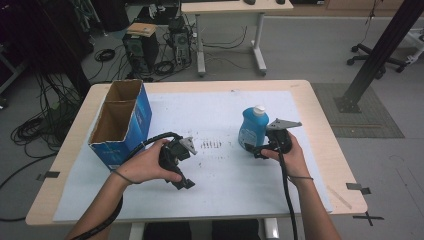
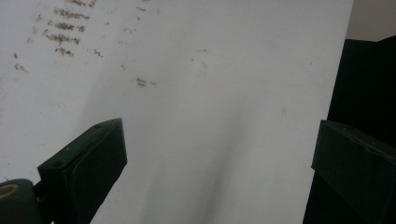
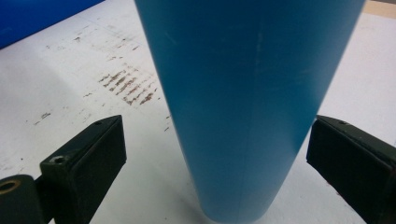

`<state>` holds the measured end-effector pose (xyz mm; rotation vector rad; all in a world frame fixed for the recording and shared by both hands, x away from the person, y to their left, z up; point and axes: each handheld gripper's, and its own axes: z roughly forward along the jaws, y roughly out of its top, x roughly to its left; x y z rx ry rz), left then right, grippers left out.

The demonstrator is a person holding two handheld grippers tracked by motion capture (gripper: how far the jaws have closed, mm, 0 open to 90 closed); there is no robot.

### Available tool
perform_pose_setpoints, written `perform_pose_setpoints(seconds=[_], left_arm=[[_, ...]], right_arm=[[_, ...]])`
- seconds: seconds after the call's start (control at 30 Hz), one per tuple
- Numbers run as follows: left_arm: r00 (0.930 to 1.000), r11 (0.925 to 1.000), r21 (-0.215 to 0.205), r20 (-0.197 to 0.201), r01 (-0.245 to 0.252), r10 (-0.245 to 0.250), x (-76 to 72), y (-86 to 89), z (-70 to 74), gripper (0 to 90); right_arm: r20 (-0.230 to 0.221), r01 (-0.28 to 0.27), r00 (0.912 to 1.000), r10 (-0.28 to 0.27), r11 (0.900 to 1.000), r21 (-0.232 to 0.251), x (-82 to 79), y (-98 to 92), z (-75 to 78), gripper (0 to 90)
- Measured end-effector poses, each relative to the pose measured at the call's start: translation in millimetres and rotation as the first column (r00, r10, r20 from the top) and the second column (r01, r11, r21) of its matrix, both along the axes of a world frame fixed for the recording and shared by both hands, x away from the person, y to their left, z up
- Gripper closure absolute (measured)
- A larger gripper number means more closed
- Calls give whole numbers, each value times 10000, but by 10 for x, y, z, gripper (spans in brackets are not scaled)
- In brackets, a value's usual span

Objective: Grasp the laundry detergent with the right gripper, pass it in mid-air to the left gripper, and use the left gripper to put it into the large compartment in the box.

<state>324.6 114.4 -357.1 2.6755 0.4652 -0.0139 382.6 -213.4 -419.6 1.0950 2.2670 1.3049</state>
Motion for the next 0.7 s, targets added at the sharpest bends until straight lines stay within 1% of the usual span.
perform_pose_setpoints(seconds=[0.17,0.33,0.4,0.43,0.5,0.53,0.63,0.67,0.7], left_arm=[[10000,10000,-4,-5,-9,9,2,-1,2,34],[10000,10000,-22,-20,1,-1,2,-2,2,34],[10000,10000,12,-13,23,-23,2,-5,1,34],[10000,10000,-6,-22,47,-47,0,-12,-3,34],[10000,10000,-6,-22,47,-47,0,-12,-3,34],[10000,10000,9,-31,38,-38,-1,-15,-4,34],[10000,10000,16,-17,49,-49,0,-19,1,35],[10000,10000,16,-17,49,-49,0,-19,1,35],[10000,10000,20,-13,50,-49,2,-20,8,35]], right_arm=[[-28,26,10000,-25,10000,32,10,5,-16,48],[100,76,9999,-76,10000,48,10,12,-15,66],[150,100,9998,-101,9999,76,9,8,-11,83],[197,52,9998,-54,10000,75,7,7,-8,107],[256,34,9997,-36,10000,68,4,9,-4,107],[256,34,9997,-36,10000,68,4,9,-4,129],[335,73,9994,-74,10000,43,2,18,-7,132],[335,73,9994,-74,10000,43,2,18,-7,153],[335,73,9994,-74,10000,43,2,18,-7,153]])
